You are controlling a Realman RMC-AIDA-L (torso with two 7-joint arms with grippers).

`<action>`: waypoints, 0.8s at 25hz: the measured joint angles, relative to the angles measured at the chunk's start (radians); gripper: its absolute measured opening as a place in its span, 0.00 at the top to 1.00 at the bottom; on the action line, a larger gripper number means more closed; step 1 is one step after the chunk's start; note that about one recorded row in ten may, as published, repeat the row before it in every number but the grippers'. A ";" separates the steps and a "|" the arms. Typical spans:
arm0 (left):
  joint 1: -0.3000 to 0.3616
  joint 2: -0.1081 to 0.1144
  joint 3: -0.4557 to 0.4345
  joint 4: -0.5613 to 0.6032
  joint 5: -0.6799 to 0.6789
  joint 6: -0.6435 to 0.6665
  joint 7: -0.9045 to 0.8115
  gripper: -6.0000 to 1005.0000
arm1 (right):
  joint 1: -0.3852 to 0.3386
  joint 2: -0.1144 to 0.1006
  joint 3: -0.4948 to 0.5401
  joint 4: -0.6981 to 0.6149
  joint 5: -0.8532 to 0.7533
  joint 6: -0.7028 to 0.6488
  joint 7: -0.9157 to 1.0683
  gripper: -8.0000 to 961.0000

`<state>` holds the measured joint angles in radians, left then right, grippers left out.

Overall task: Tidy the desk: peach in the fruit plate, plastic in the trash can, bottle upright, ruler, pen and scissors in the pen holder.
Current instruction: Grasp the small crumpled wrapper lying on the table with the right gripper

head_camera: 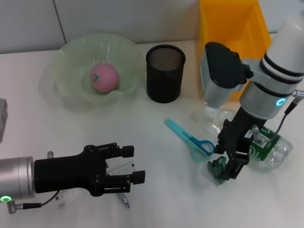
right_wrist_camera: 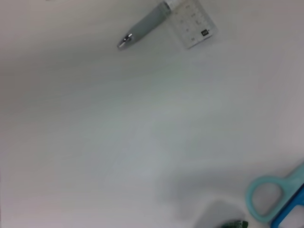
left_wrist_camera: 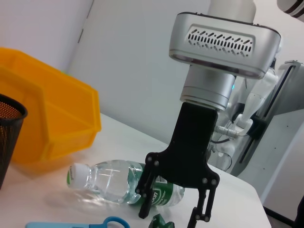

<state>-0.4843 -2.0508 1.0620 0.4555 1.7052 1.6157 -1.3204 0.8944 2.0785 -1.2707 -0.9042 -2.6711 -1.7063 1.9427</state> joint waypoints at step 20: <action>0.000 0.001 0.003 0.000 0.003 -0.002 -0.003 0.20 | 0.001 0.006 -0.038 0.052 0.009 0.051 -0.016 0.26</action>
<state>-0.4844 -2.0498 1.0646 0.4555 1.7085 1.6137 -1.3238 0.8953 2.0845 -1.3091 -0.8521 -2.6623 -1.6555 1.9268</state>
